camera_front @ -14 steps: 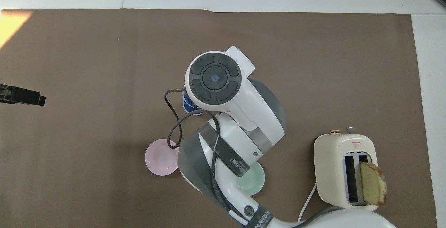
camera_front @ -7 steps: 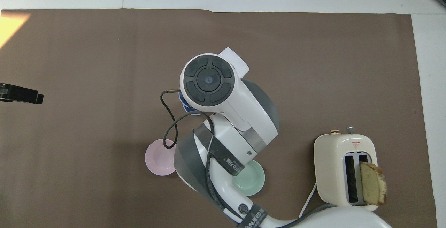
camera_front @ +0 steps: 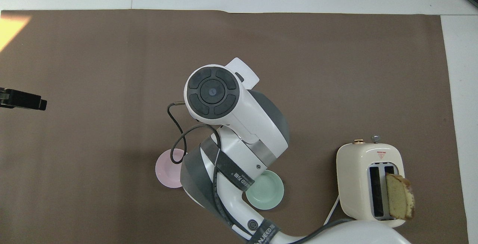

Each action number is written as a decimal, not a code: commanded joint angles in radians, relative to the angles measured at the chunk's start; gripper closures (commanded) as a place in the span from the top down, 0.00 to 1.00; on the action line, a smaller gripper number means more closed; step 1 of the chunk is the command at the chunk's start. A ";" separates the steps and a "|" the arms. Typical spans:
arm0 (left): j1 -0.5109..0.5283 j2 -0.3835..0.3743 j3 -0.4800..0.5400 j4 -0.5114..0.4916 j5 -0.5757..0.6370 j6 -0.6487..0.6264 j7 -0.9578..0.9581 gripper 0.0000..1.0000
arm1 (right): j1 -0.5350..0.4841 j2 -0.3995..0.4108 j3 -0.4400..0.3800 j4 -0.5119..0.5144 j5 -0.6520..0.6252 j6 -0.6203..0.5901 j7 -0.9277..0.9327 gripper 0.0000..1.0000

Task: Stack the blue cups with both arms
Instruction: 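Lower the held cup into the center cup and open the right gripper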

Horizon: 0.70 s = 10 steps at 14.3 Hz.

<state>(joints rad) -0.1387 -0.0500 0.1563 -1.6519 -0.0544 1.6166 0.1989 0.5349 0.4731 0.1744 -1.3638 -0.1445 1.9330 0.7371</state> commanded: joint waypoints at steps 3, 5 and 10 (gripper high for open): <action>0.011 0.009 -0.006 0.027 0.011 -0.023 0.007 1.00 | -0.004 0.012 0.005 -0.040 -0.021 0.050 0.030 0.00; 0.010 0.010 -0.006 0.027 0.011 -0.023 0.007 1.00 | -0.003 0.010 0.005 -0.050 -0.018 0.050 0.037 0.12; 0.010 0.009 -0.006 0.027 0.010 -0.021 0.007 1.00 | -0.006 0.010 0.005 -0.051 -0.023 0.044 0.044 1.00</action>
<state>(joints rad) -0.1387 -0.0500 0.1562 -1.6517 -0.0544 1.6166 0.1989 0.5347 0.4918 0.1742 -1.4000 -0.1445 1.9636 0.7485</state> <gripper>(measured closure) 0.000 0.485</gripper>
